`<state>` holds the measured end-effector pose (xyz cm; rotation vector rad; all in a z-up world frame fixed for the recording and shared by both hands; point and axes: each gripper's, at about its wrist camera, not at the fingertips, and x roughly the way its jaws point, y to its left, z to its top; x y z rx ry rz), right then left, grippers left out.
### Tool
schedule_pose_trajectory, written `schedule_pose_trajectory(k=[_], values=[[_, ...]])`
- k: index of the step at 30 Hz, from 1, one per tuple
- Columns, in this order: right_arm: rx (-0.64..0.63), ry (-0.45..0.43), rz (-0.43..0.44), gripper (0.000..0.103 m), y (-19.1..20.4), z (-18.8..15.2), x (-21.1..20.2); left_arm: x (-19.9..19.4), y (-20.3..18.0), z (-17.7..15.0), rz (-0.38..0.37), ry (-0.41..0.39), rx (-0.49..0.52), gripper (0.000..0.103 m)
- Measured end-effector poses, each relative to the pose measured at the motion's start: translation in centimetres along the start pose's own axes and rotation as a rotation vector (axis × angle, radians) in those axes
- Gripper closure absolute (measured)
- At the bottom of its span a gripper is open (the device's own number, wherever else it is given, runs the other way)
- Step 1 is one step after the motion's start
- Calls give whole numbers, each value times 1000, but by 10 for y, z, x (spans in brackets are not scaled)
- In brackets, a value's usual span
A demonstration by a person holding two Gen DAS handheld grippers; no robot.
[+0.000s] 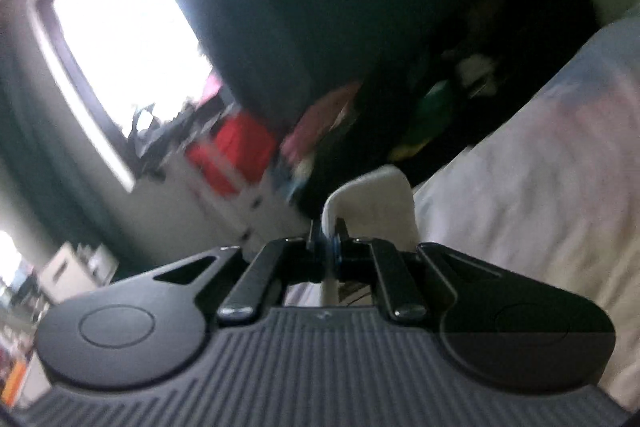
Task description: Fold clothes
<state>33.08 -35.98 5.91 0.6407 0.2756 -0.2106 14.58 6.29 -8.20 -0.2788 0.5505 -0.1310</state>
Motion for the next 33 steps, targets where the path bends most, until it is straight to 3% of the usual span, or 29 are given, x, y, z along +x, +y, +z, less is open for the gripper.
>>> schedule_pose_trajectory(k=[3,6,9,13,18,21,23,24,25,29,33], values=[[61,-86,-48,96,-55,25,-43,-9,-1,2,-21,-2,-12,30],[94,-83,-137,96,-112,30,-75,-20,-1,4,-44,26,-8,30],[167,-40,-241,96,-176,9,-102,-29,4,5,-56,38,-36,28],[360,55,-349,95,-250,-49,-128,-35,23,5,-57,79,-116,28],[524,123,-340,94,-278,-103,-136,-52,44,4,16,84,-131,27],[590,141,-258,91,-280,-110,-136,-61,52,7,37,80,-149,26],[613,176,-205,78,-282,-113,-132,-64,59,11,51,79,-182,23],[628,196,-171,63,-284,-116,-130,-63,61,12,59,82,-204,22],[648,217,-130,55,-285,-120,-128,-63,66,13,64,90,-232,22],[710,234,-68,53,-286,-126,-127,-56,85,9,68,139,-366,22],[663,189,-101,54,-290,-122,-127,-50,116,5,95,132,-534,22]])
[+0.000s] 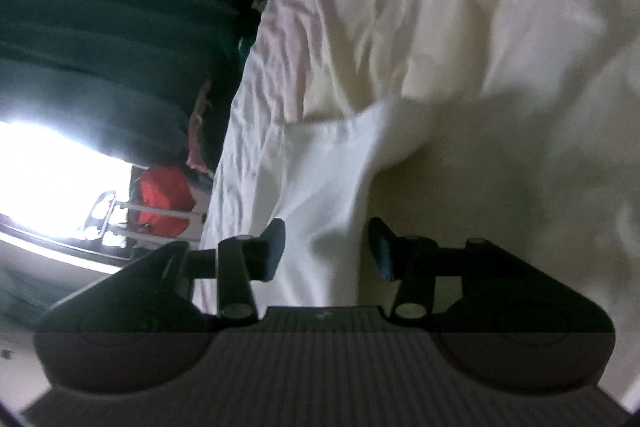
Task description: Fold clothes
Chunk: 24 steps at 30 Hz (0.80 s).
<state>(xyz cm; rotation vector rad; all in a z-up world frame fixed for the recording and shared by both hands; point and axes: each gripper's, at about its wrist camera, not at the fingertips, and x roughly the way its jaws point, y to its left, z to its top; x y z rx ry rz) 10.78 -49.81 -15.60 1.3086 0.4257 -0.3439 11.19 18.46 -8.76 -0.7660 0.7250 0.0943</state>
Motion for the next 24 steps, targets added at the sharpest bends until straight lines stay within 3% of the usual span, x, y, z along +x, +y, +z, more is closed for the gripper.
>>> schedule_pose_trajectory(k=[3,9,11,13,16,18,21,24], values=[[8,-7,-23,60,-8,6,0,4,28,8,53,-41,-173,22],[52,-24,-6,60,-21,10,4,19,56,21,0,-85,-344,25],[34,-37,-9,63,-20,10,5,22,55,26,6,-124,-334,34],[1,-54,-23,85,-17,10,6,25,53,30,39,-159,-295,39],[-59,-94,-35,95,-10,7,8,29,55,40,63,-184,-271,68],[-73,-140,-31,97,-6,7,10,28,57,46,74,-196,-262,88],[-97,-195,-13,97,2,7,5,16,57,51,73,-221,-268,95],[-132,-245,-10,98,9,11,-5,-16,50,59,61,-317,-213,96]])
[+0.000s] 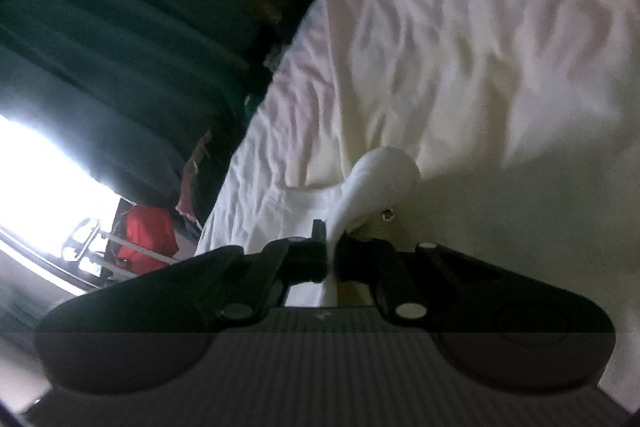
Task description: Fold clothes
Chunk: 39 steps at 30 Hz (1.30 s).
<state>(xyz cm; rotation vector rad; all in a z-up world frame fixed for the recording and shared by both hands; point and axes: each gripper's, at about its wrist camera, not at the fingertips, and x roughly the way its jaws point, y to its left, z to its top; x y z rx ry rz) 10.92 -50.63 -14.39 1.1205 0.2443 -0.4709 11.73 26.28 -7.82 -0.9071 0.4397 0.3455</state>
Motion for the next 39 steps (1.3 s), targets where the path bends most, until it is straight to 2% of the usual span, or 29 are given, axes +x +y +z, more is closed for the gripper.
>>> schedule_pose_trajectory(k=[3,7,12,16,19,20,21,22,23,24,25,27,29,32,34,36,39], values=[[28,-51,-2,98,0,12,-4,-30,3,22,-60,-64,-25,97],[31,-111,-48,98,-10,28,-27,-56,22,41,-93,-78,-107,97],[-46,-159,-199,97,-11,31,-60,-64,34,41,51,-22,-71,97],[-74,-100,-333,95,-16,25,-62,-61,31,38,152,44,30,93],[-21,-63,-372,92,-24,27,-60,-65,22,32,210,50,117,80],[-23,-58,-376,91,-24,28,-59,-67,17,29,219,51,144,70],[-48,-64,-390,82,-20,28,-59,-69,13,27,226,50,171,63],[-88,-83,-409,64,-15,27,-62,-72,10,25,228,44,196,60],[-128,-112,-421,51,-10,24,-65,-76,5,21,239,29,225,52],[-166,-152,-424,28,-3,23,-68,-80,0,18,251,7,259,47],[-199,-190,-416,17,4,21,-71,-84,-8,14,253,-17,302,46],[-266,-245,-383,18,16,17,-72,-94,-24,3,250,-61,395,34],[-341,-233,-303,18,25,13,-68,-103,-39,-9,220,-89,465,28],[-454,-161,-171,19,34,6,-52,-112,-61,-32,107,-71,529,26],[-541,-98,-115,19,38,0,-33,-116,-75,-51,24,-58,570,23],[-635,-45,-102,19,43,-6,-11,-117,-84,-70,-34,-48,620,23],[-778,-26,-124,20,52,-14,16,-108,-96,-97,-98,-6,698,23]])
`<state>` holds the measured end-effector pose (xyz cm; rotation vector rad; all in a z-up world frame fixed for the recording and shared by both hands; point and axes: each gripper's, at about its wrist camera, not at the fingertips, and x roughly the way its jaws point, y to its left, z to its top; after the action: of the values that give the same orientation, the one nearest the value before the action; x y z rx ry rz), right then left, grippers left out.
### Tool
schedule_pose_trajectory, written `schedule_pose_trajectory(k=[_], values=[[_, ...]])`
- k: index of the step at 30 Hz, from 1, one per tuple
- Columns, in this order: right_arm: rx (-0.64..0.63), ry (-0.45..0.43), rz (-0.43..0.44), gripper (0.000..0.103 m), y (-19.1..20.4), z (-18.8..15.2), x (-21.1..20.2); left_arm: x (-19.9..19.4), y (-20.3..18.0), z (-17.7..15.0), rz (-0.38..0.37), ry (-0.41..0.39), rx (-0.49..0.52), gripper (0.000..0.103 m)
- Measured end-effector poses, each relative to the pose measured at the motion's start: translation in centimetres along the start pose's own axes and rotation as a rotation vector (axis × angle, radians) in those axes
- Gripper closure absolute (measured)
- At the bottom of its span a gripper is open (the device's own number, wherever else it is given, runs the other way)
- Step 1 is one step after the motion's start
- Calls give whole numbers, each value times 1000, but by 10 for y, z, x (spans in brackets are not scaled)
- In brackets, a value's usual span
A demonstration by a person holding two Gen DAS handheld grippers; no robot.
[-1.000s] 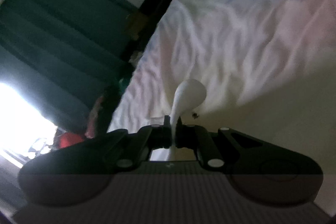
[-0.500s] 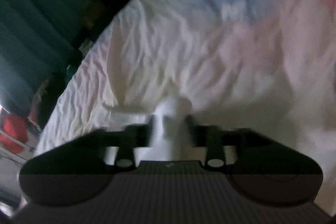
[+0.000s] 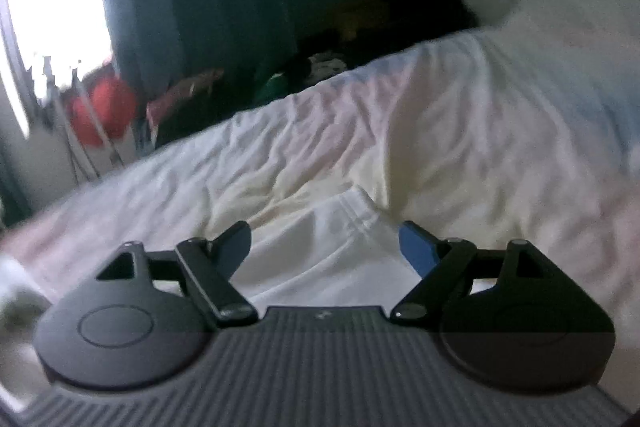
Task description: Fold clothes
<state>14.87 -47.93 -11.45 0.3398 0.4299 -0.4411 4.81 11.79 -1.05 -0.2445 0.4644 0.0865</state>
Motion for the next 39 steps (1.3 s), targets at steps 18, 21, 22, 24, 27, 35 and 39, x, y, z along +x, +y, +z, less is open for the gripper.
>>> schedule_pose_trajectory(k=[18,21,22,24,27,35,39], values=[[-78,132,-55,96,4,-19,55,57,-38,-36,-86,70,177,23],[-54,100,-95,100,-1,-17,49,56,-38,-38,-85,69,189,23],[-26,91,-119,100,-5,-16,48,56,-37,-38,-82,68,188,23],[25,79,-159,100,-15,-16,46,55,-36,-38,-75,67,187,23],[45,81,-164,99,-24,-18,45,55,-35,-37,-72,67,182,23],[-27,43,-112,38,2,-10,23,53,-35,-35,-76,58,193,22],[-83,-39,-31,20,28,-6,0,52,-35,-34,-68,57,195,18]])
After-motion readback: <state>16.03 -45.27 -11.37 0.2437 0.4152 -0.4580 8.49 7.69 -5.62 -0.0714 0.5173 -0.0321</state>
